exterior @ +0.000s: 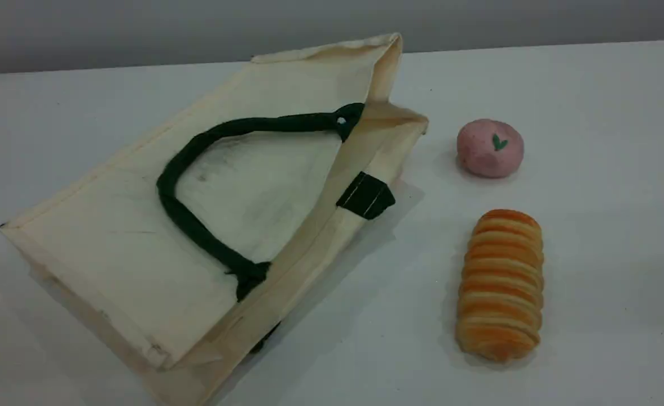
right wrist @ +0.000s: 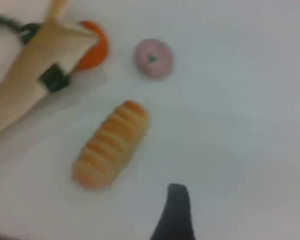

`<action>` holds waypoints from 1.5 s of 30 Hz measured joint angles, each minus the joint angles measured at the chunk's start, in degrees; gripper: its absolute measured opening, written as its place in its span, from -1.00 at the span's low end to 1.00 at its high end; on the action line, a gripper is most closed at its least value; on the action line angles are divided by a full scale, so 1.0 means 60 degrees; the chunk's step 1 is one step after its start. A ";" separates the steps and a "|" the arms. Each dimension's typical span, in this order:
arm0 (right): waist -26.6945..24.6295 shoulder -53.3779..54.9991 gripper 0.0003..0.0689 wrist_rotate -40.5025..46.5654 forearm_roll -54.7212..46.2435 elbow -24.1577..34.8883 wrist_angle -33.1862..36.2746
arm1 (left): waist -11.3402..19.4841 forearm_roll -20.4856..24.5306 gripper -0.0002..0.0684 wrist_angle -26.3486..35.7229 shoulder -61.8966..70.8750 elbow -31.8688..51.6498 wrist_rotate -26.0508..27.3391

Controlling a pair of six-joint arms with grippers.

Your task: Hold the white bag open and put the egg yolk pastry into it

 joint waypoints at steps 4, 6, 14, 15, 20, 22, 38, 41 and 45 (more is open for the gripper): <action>-0.1025 -0.0613 0.67 0.0000 0.0009 0.0000 0.0000 | 0.0000 0.0000 0.72 0.0000 0.0000 0.0000 0.0000; -0.1303 -0.1101 0.67 0.0000 0.0007 0.0000 0.0000 | 0.0000 0.0000 0.72 0.0000 0.0000 0.0000 0.0000; -0.1430 -0.1723 0.67 0.0000 0.0010 -0.0004 0.0003 | 0.0524 0.0000 0.72 0.0009 0.0012 0.0000 0.0000; -0.1458 -0.1715 0.67 0.0000 0.0010 -0.0004 0.0003 | 0.0567 0.0000 0.72 0.0009 0.0012 0.0000 0.0000; -0.1948 -0.1702 0.67 0.0000 0.0010 -0.0004 0.0003 | 0.0567 0.0000 0.72 0.0016 0.0012 0.0000 0.0000; -0.1973 -0.1702 0.67 0.0000 0.0010 -0.0004 0.0003 | 0.0567 0.0000 0.72 0.0016 0.0012 0.0000 0.0000; -0.1973 -0.1702 0.67 0.0000 0.0010 -0.0004 0.0003 | 0.0559 0.0000 0.72 0.0016 0.0012 0.0000 0.0000; -0.1973 -0.1702 0.67 0.0000 0.0010 -0.0004 0.0003 | 0.0559 0.0000 0.72 0.0016 0.0012 0.0000 0.0000; -0.1973 -0.1702 0.67 0.0000 0.0010 -0.0004 0.0003 | 0.0559 0.0000 0.72 0.0016 0.0012 0.0000 0.0000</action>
